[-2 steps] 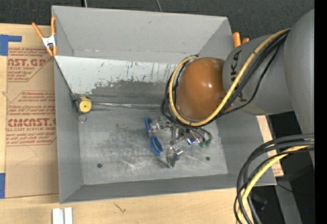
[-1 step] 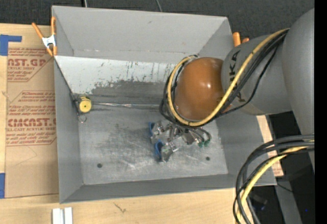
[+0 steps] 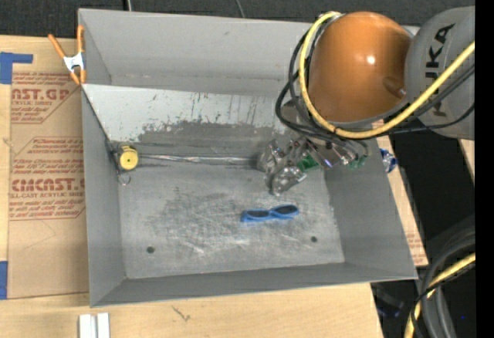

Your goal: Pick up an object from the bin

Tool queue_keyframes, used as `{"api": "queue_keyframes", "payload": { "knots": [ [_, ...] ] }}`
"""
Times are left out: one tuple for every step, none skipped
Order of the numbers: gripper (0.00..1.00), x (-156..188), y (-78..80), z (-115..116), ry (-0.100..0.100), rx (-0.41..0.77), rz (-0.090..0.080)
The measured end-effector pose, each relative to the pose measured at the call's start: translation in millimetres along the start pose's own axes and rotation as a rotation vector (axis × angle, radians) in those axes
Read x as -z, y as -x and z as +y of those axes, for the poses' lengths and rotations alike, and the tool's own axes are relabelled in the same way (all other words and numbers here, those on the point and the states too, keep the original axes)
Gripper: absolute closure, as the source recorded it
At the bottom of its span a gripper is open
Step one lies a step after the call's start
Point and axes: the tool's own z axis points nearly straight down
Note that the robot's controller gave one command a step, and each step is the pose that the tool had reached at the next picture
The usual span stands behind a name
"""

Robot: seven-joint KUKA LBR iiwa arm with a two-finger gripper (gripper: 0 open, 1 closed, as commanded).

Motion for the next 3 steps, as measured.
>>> {"api": "queue_keyframes", "payload": {
  "knots": [
    [0.0, -4.7, -1.0, 1.8, 0.006, 0.0, 0.006],
    [0.0, -90.4, -59.1, -5.7, 0.011, 0.001, 0.018],
    [0.0, -159.5, -58.9, -40.3, 0.004, -0.126, -0.002]
  ]
}}
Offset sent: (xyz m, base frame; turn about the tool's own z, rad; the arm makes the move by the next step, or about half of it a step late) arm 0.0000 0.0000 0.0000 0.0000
